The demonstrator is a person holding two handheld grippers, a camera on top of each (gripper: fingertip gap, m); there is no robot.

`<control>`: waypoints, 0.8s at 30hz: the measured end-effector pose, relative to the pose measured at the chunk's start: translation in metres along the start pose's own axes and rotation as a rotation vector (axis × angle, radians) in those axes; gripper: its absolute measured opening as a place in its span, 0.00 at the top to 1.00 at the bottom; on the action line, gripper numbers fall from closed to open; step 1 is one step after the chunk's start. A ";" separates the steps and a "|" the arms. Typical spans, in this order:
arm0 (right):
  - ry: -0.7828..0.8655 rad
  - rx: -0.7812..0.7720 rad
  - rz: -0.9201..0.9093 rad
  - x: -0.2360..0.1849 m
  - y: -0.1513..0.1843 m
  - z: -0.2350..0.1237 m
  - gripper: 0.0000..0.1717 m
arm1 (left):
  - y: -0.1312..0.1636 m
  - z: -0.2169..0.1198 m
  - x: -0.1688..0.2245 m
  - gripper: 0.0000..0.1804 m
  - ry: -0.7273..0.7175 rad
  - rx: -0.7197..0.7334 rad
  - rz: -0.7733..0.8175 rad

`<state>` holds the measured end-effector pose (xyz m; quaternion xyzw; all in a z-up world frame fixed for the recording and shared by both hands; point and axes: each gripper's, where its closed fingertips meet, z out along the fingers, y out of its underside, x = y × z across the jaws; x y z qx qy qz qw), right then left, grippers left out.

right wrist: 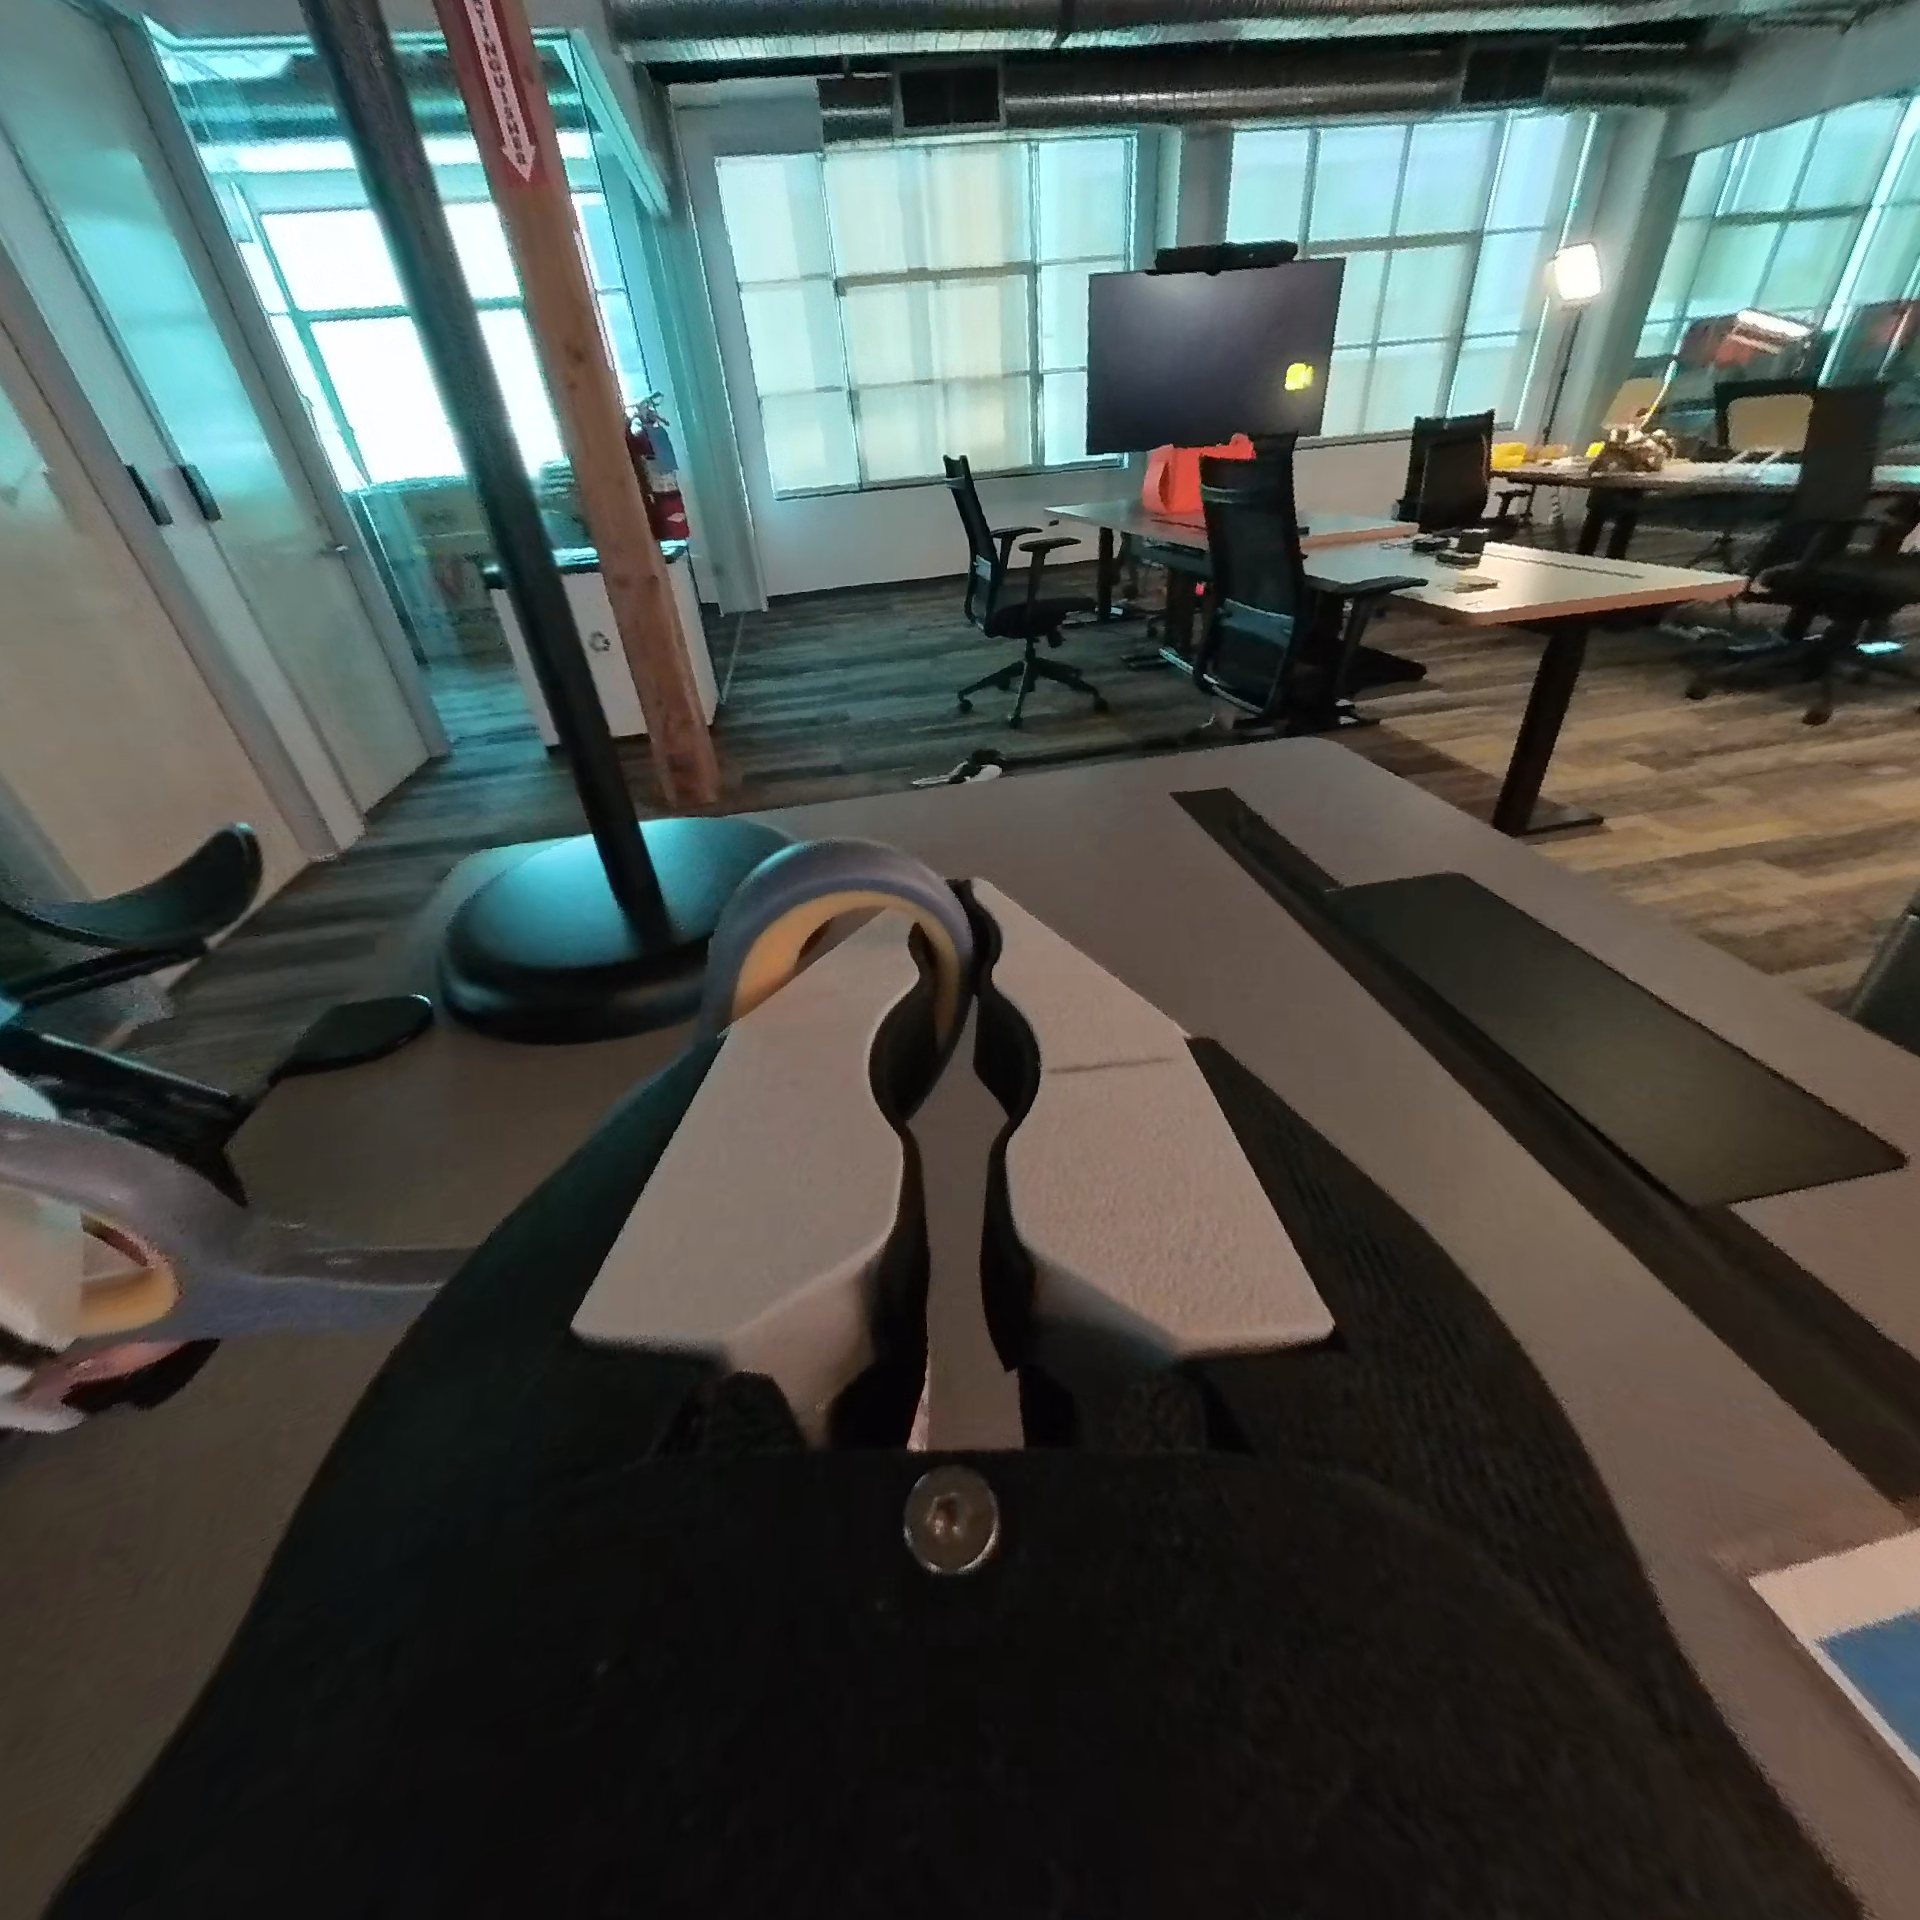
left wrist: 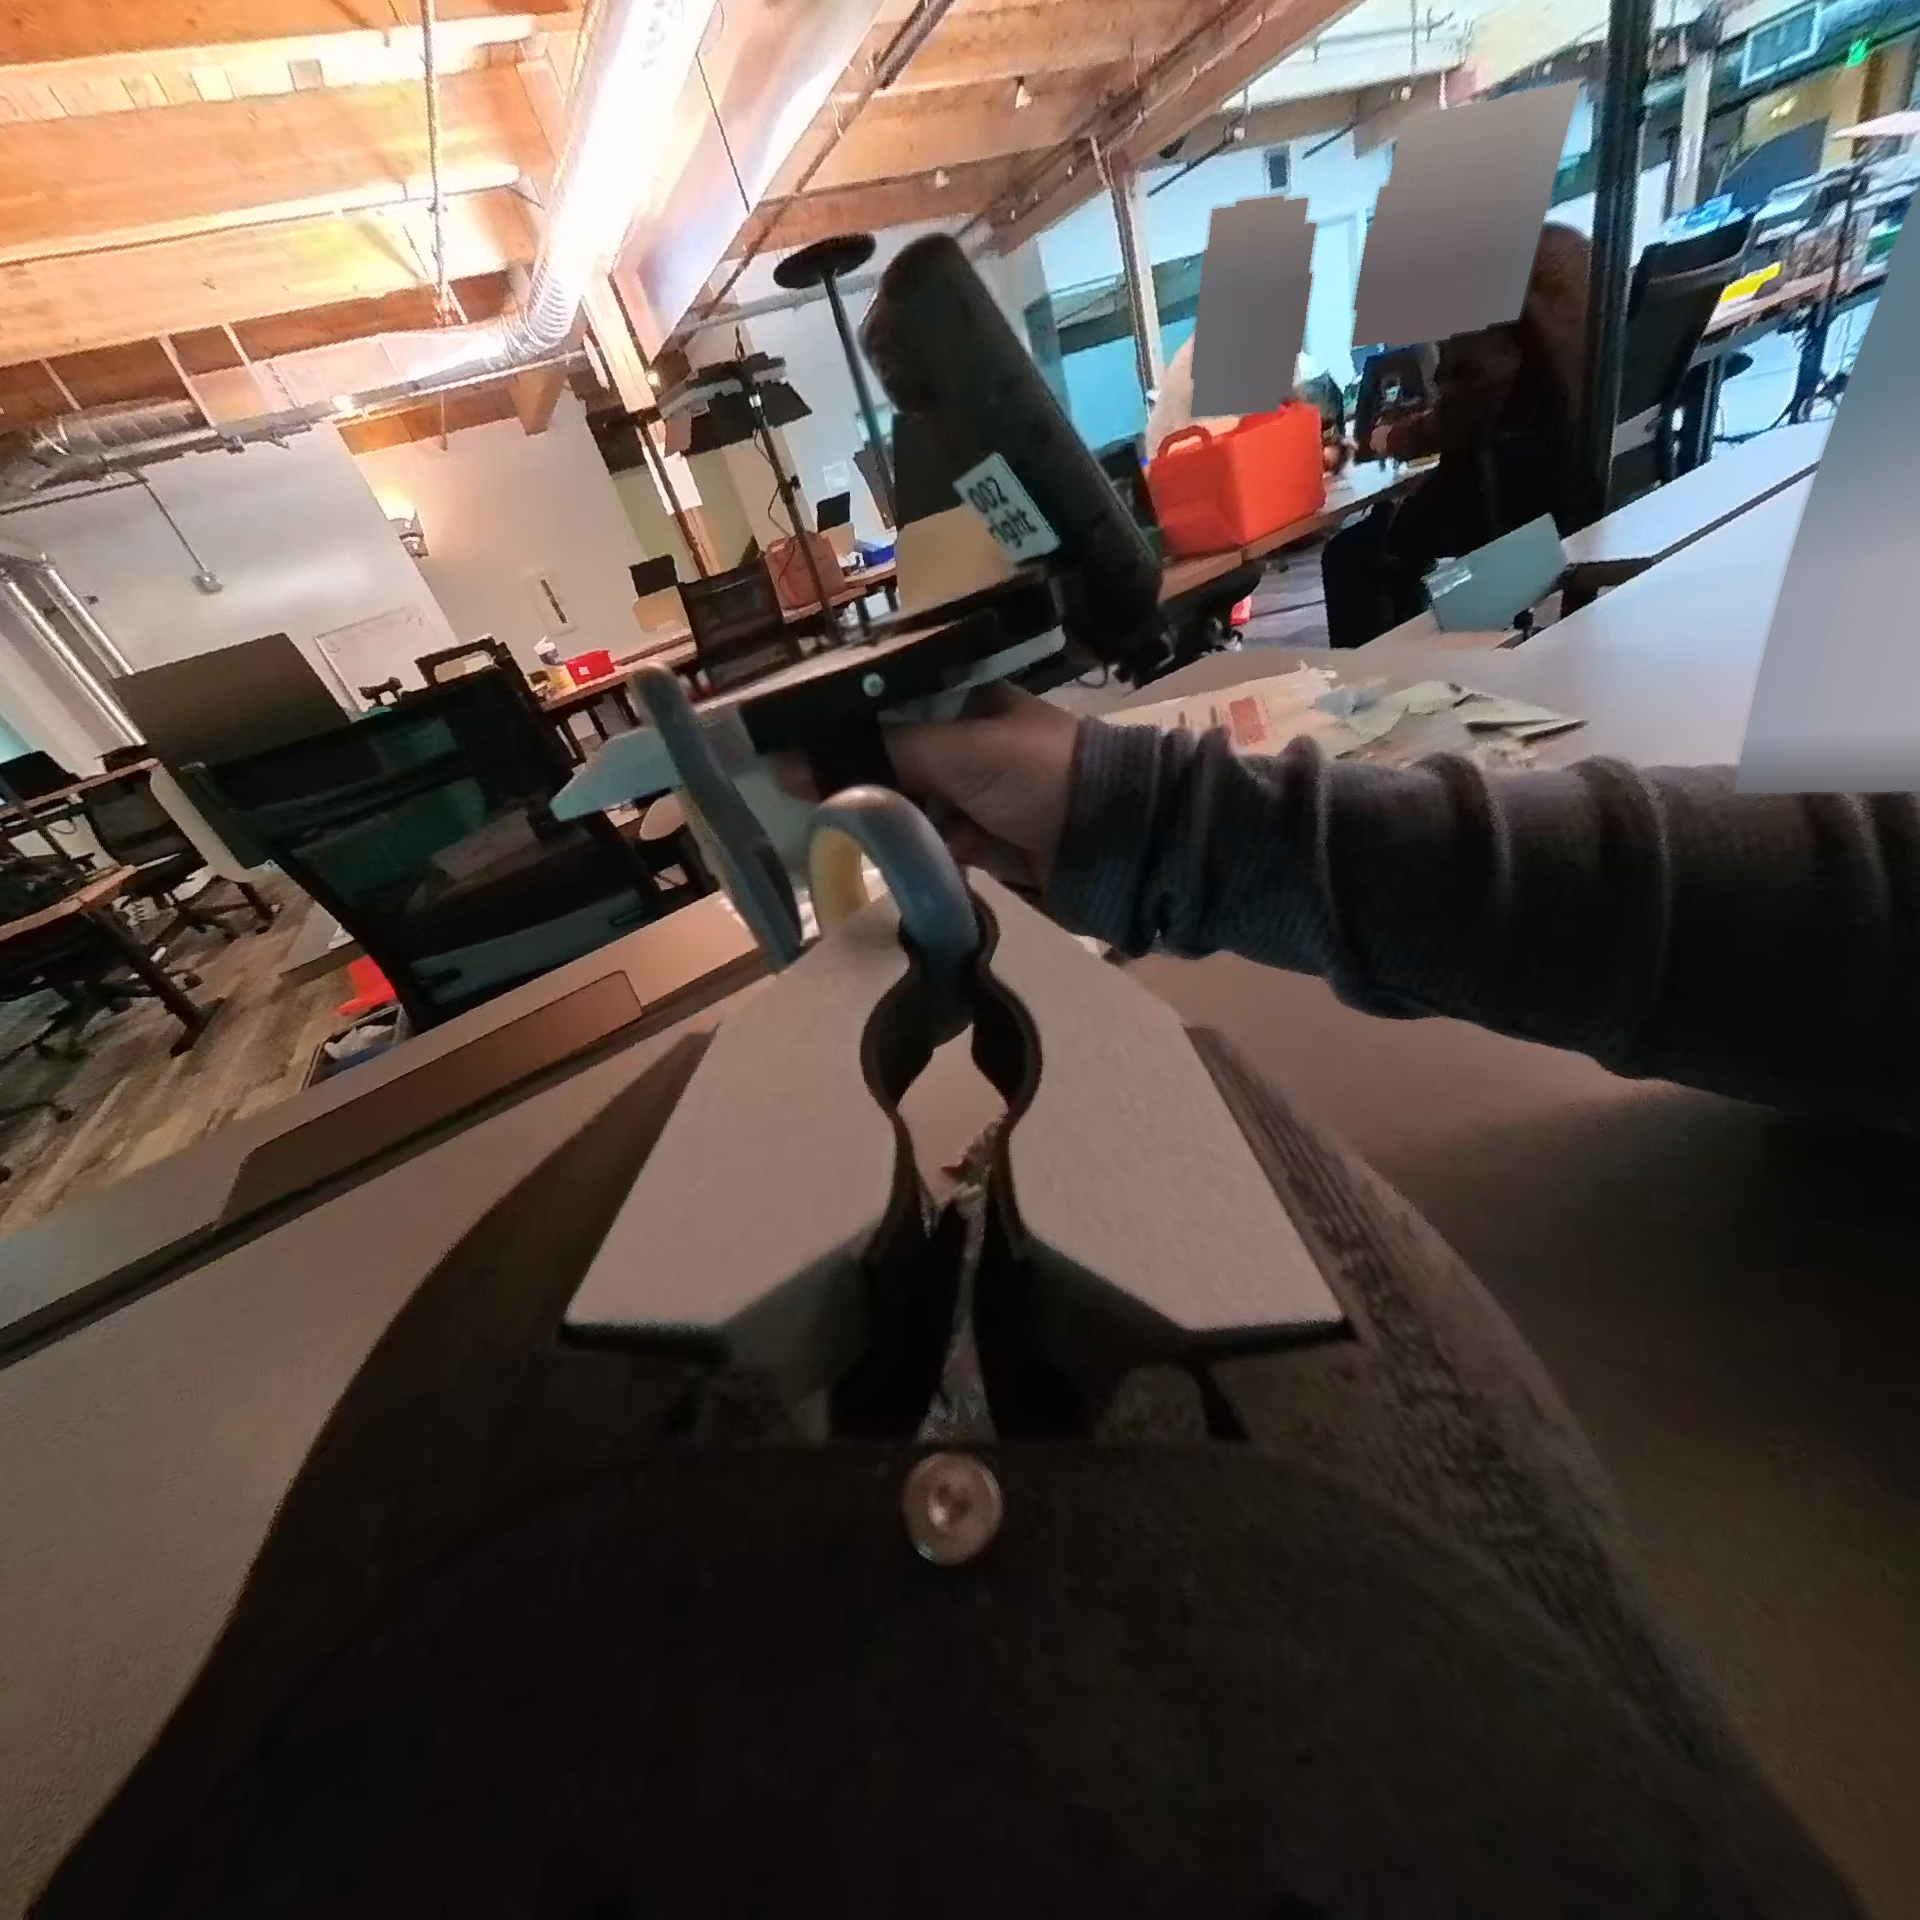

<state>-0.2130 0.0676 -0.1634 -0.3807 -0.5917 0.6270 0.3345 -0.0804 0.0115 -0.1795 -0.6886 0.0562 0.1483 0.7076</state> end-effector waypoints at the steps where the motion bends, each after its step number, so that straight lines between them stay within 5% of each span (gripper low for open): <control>1: -0.004 0.000 0.008 0.002 0.002 0.001 1.00 | 0.003 0.001 0.000 1.00 0.000 -0.011 0.000; 24: -0.022 -0.013 0.122 0.020 0.040 0.013 1.00 | 0.033 0.011 -0.007 1.00 -0.009 -0.104 -0.020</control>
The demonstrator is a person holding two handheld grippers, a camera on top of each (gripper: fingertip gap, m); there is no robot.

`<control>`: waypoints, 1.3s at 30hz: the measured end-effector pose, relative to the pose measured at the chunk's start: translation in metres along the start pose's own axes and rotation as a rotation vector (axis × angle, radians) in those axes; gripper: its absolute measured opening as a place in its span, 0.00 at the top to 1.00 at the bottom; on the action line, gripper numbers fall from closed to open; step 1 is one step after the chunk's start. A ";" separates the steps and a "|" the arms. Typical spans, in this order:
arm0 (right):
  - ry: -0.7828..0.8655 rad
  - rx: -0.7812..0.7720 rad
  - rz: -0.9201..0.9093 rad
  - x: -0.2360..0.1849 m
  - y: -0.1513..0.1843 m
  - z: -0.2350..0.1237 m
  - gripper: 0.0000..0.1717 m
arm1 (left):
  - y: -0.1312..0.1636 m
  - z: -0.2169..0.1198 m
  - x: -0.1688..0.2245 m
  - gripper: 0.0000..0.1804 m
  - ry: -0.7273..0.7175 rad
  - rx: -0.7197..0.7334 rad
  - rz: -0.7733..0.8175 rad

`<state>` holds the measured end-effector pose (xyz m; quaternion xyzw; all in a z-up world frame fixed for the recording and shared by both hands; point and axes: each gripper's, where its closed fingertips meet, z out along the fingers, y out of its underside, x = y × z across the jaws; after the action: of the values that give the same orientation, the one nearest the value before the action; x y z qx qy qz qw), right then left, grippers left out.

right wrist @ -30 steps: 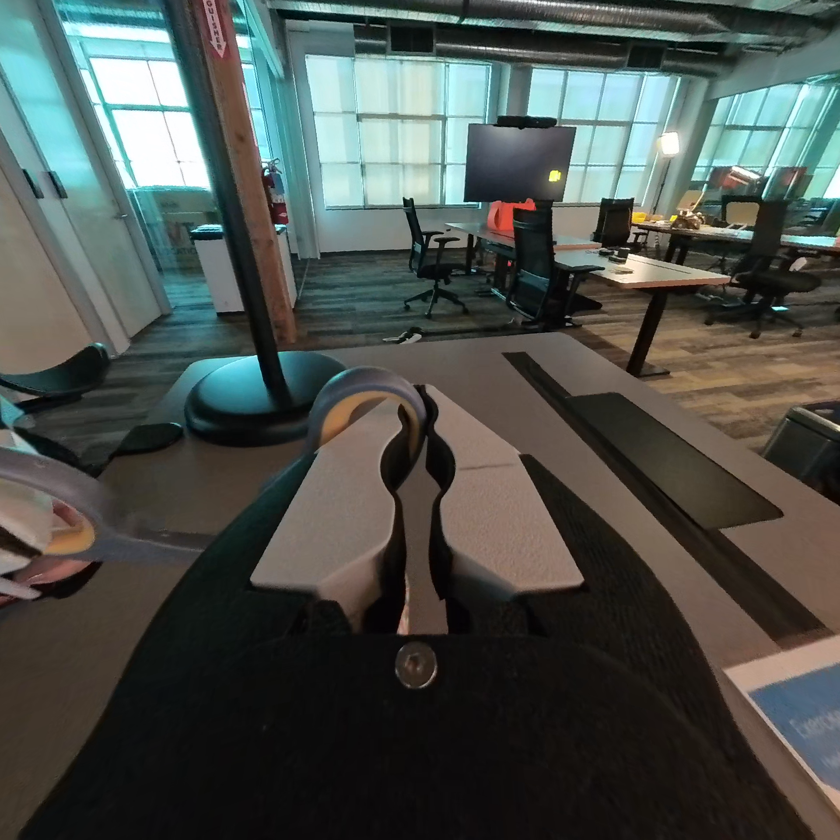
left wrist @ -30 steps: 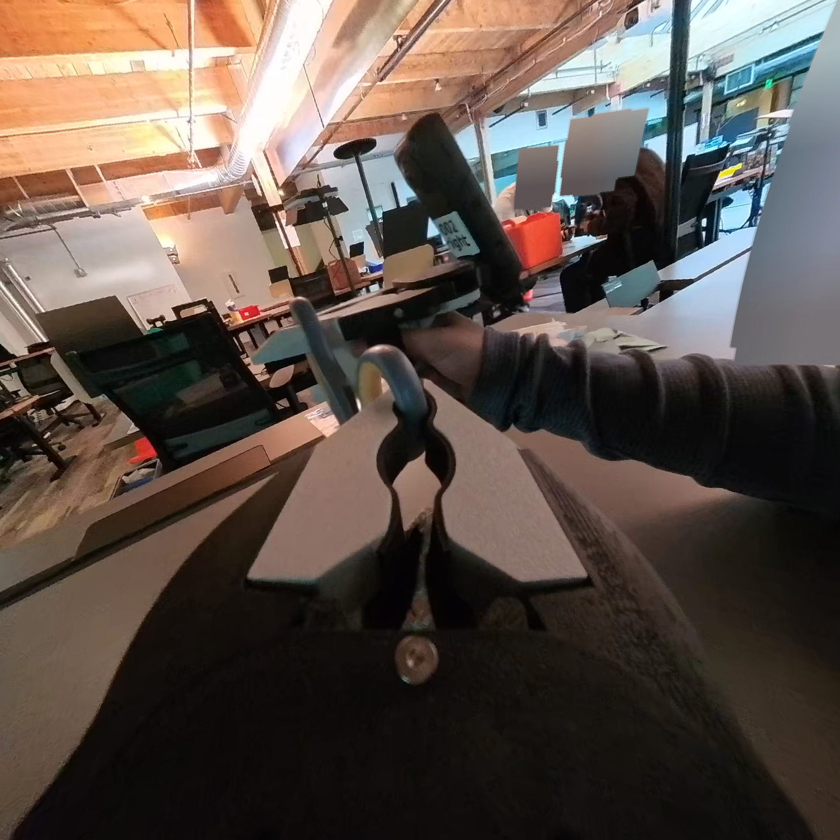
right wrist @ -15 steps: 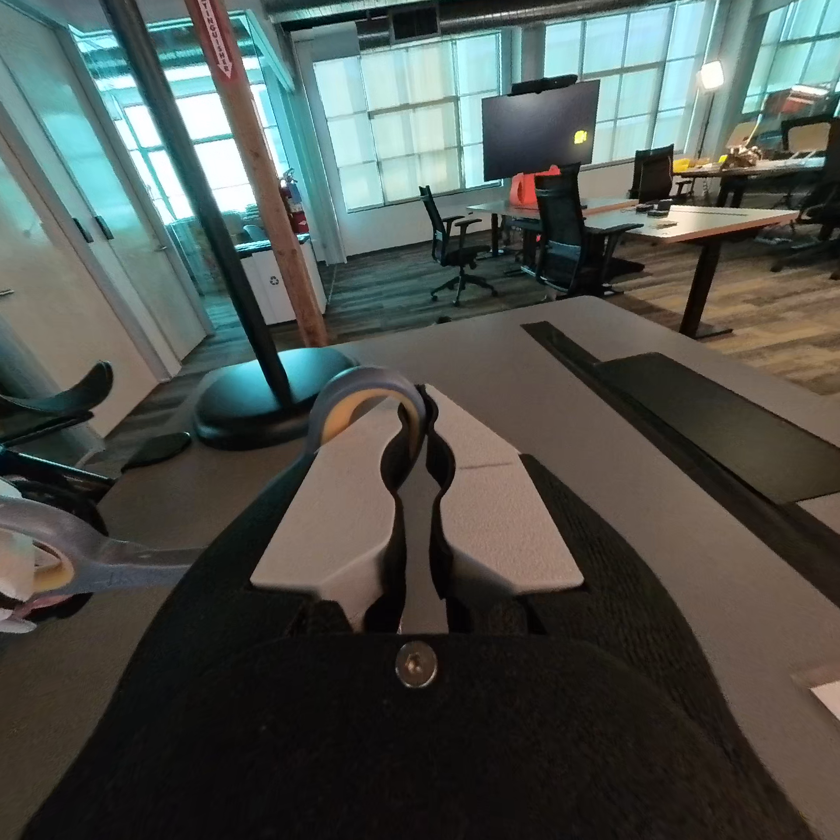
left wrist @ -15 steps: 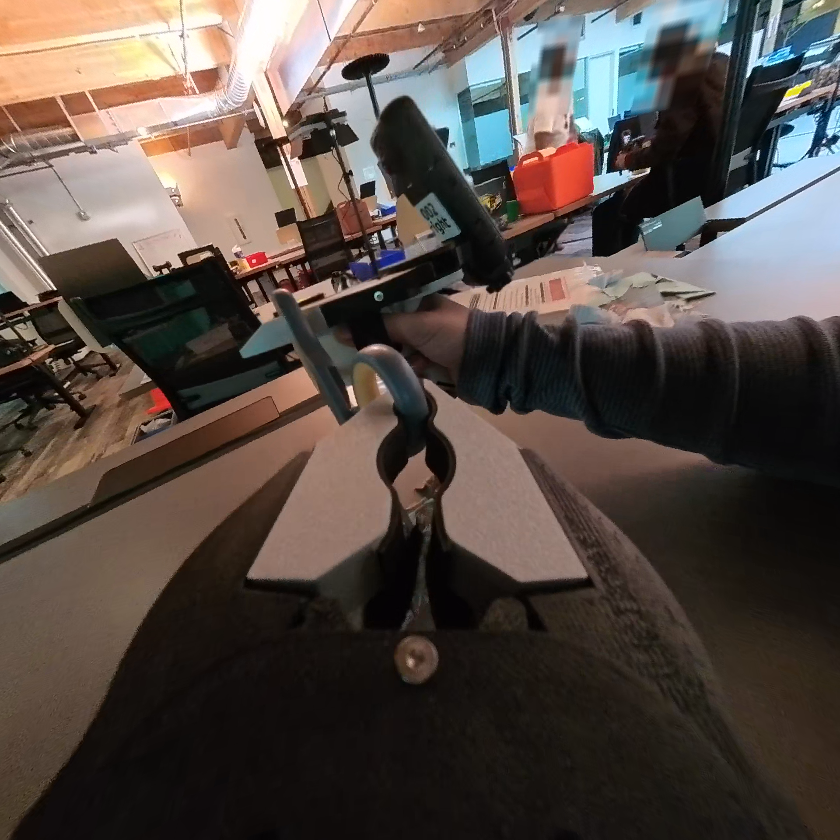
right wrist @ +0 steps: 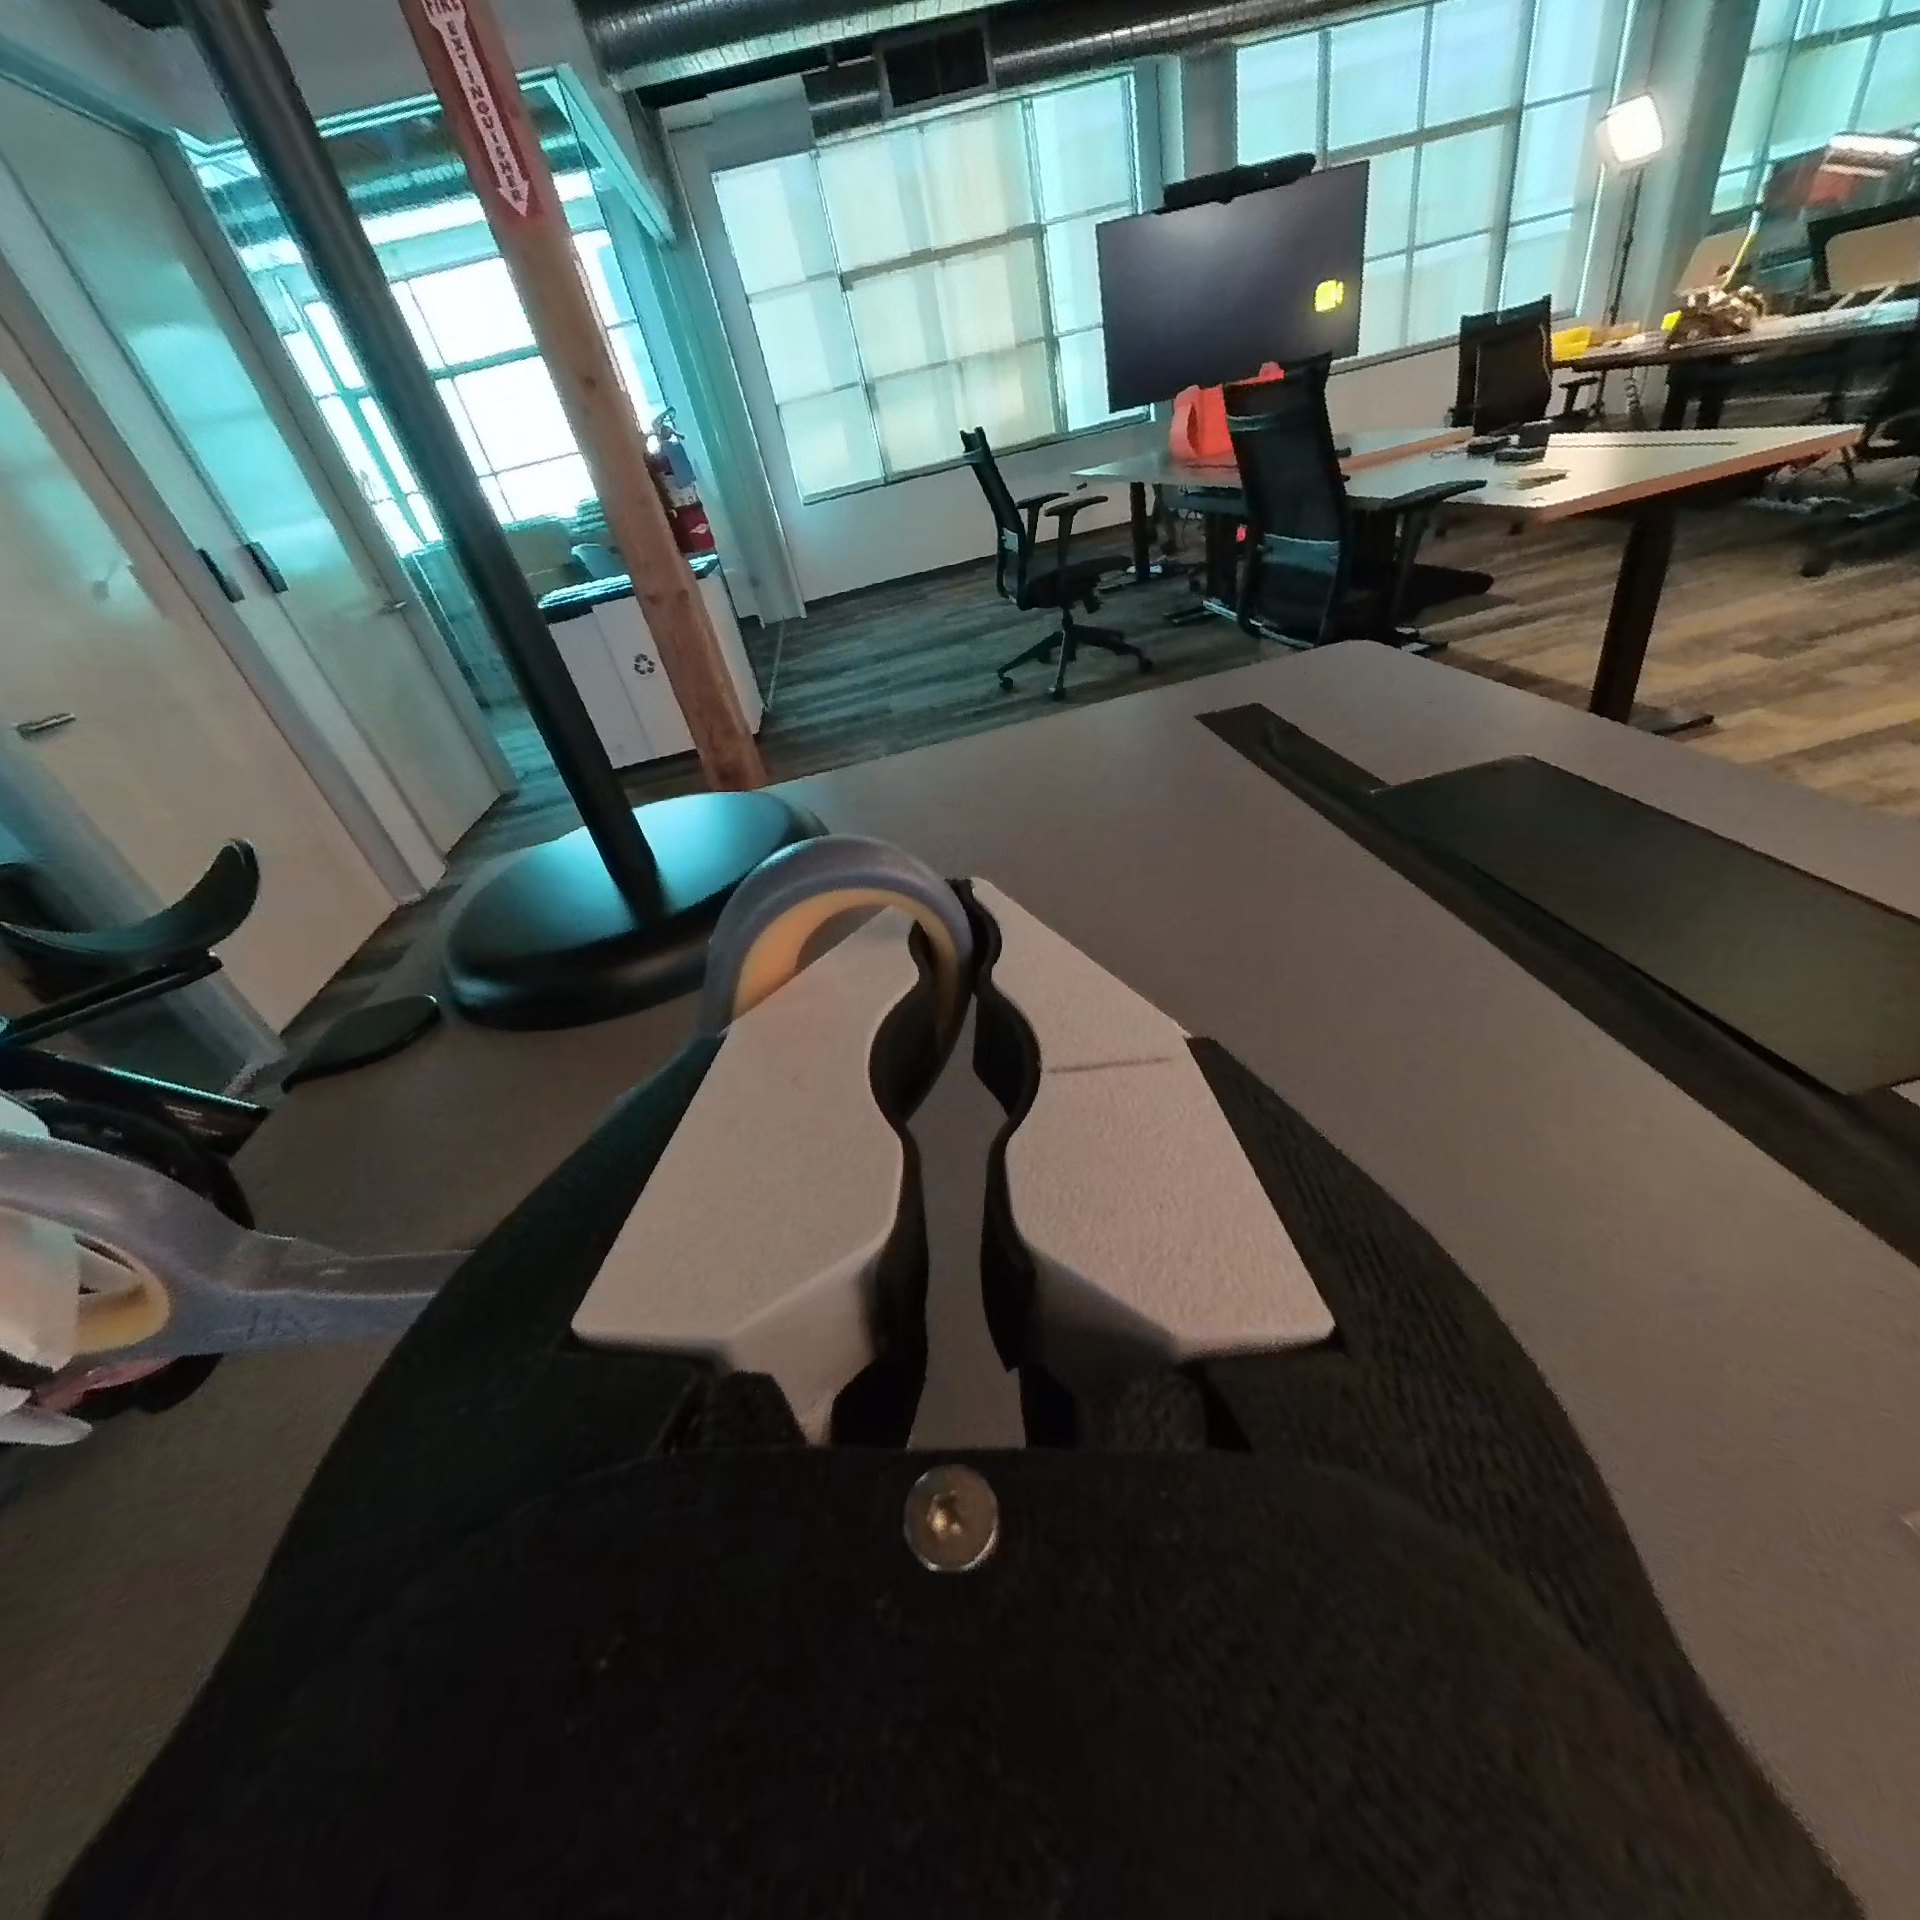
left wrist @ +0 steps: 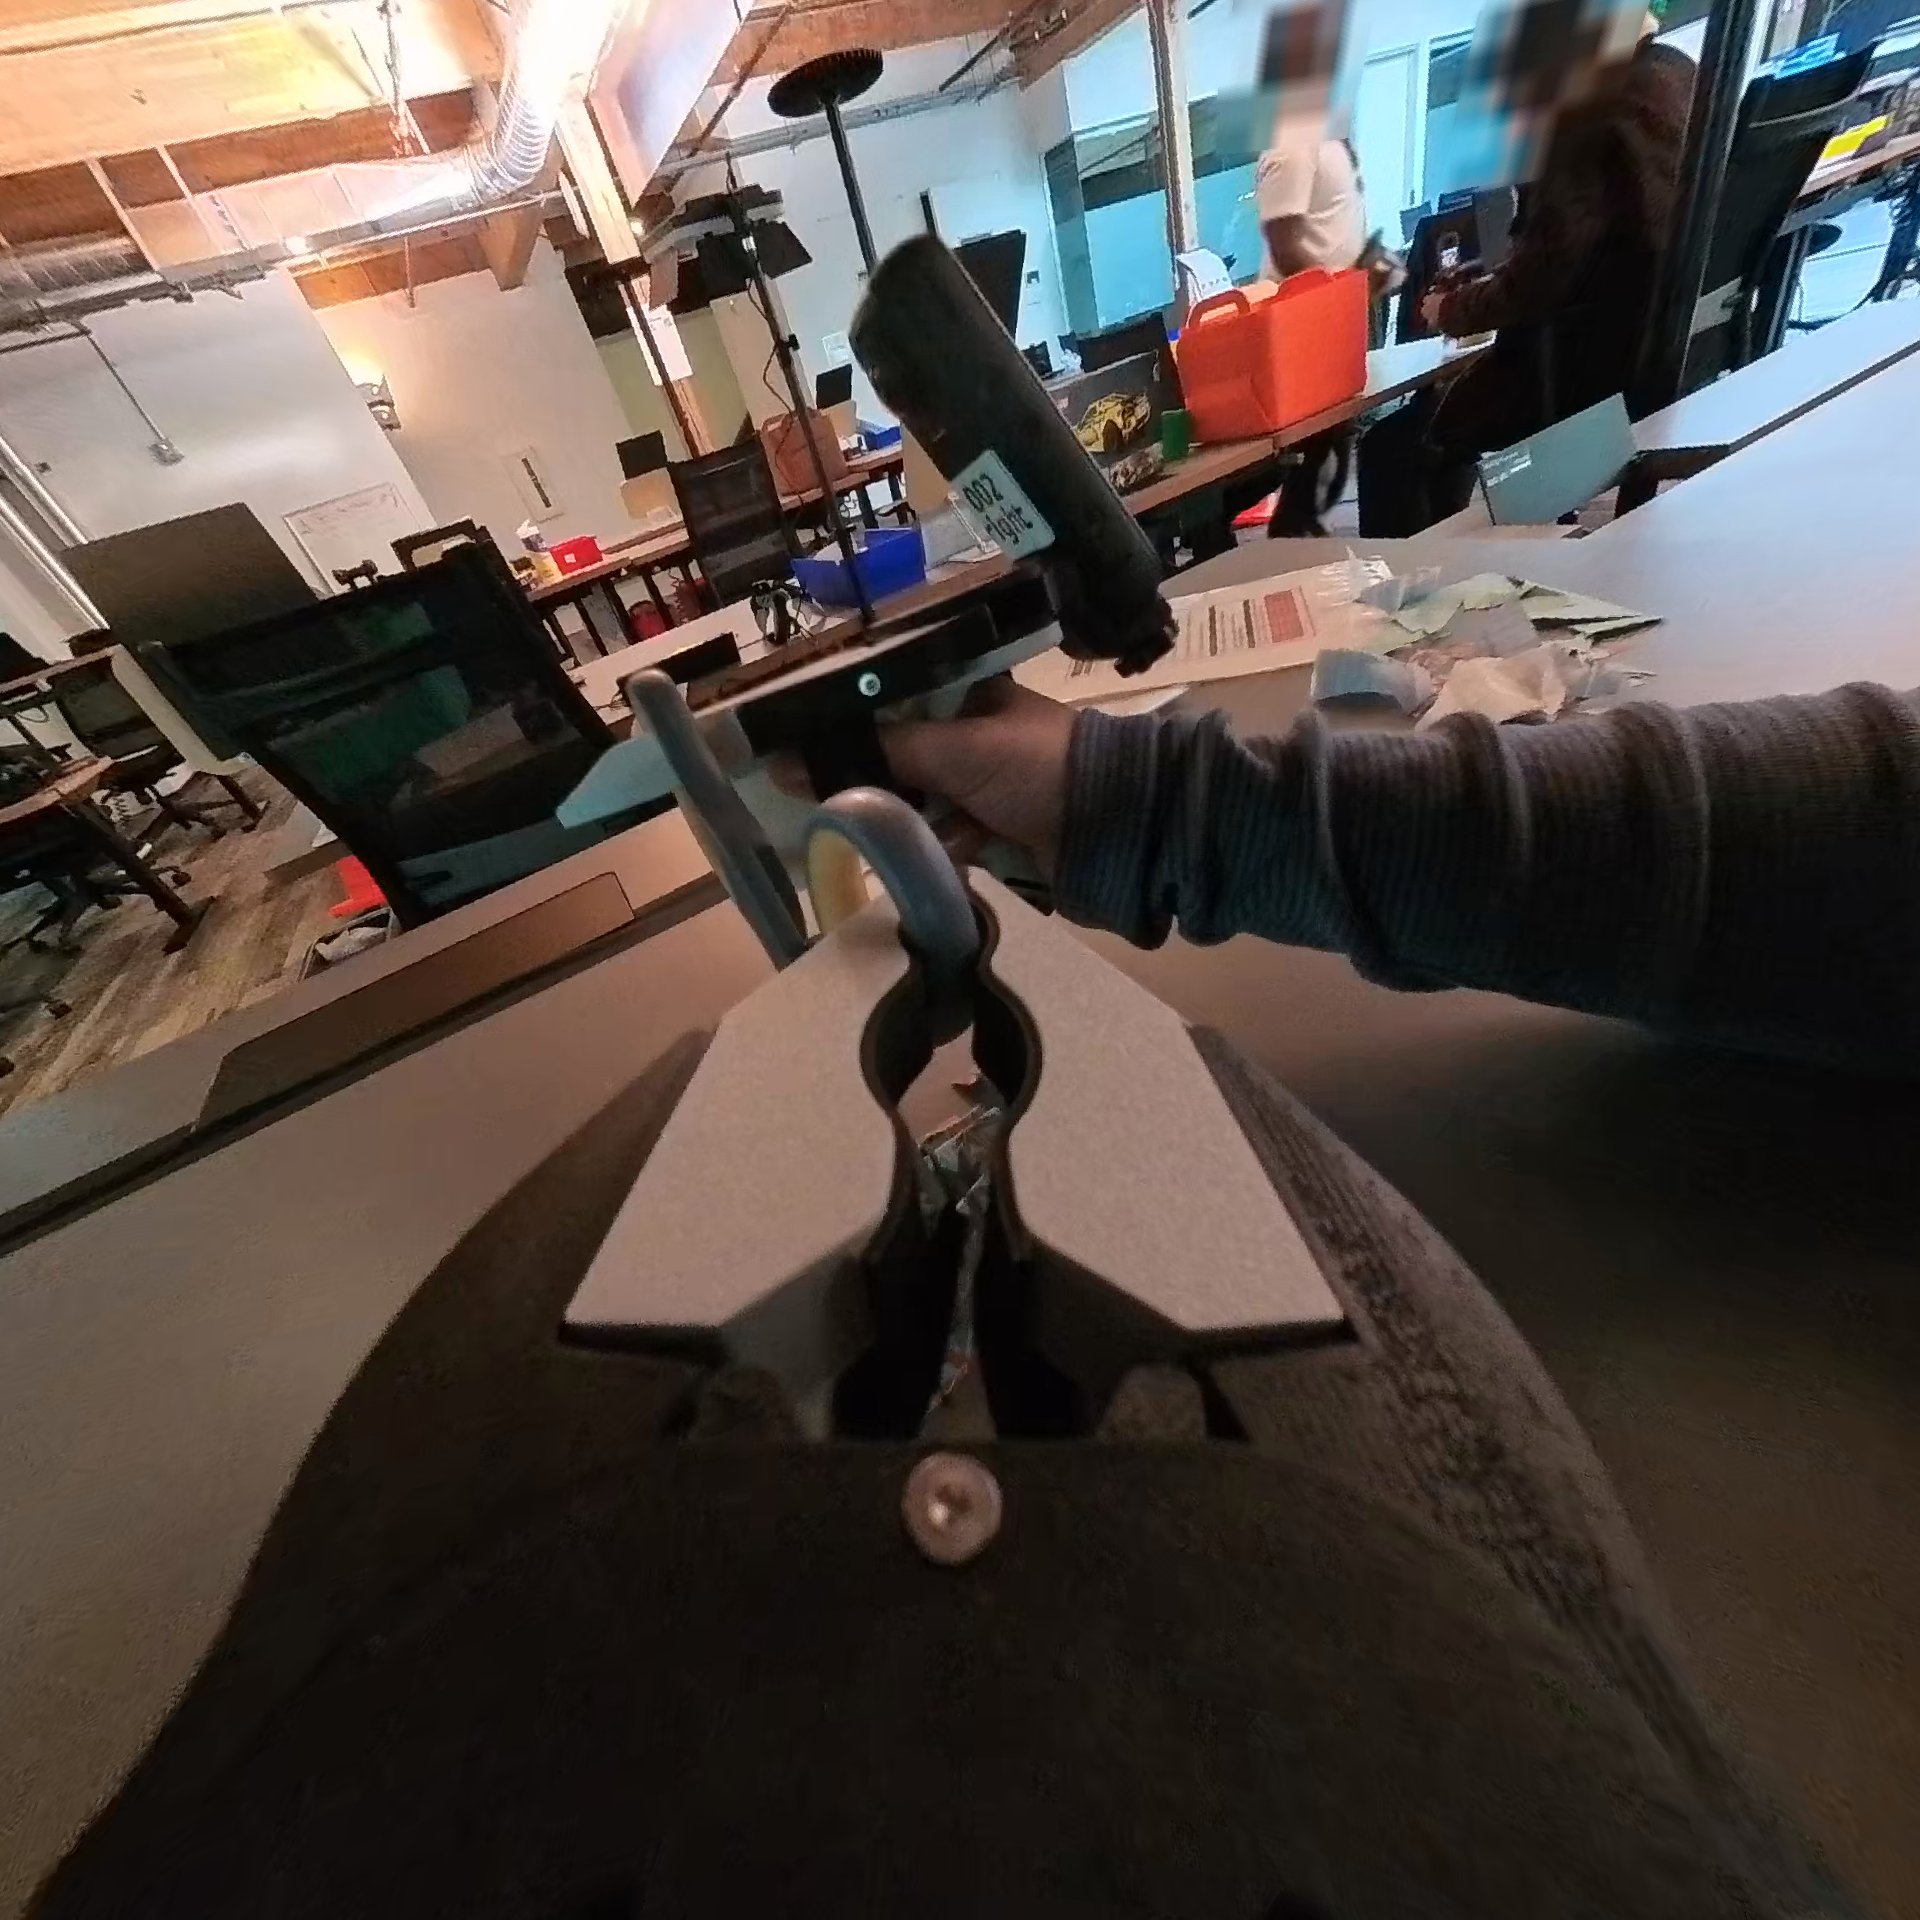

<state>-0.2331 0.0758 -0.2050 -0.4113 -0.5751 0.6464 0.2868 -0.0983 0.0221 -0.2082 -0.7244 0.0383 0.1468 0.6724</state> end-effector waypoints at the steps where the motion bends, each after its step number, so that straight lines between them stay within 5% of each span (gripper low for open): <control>1: 0.000 0.000 0.004 0.001 0.001 0.000 1.00 | 0.000 0.000 0.000 1.00 0.001 0.000 -0.002; 39: -0.055 -0.008 0.005 -0.038 -0.004 -0.005 1.00 | -0.012 0.000 -0.002 1.00 0.012 0.098 -0.001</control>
<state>-0.2099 0.0471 -0.1933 -0.3959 -0.5844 0.6559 0.2674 -0.0974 0.0228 -0.1962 -0.6917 0.0493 0.1400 0.7068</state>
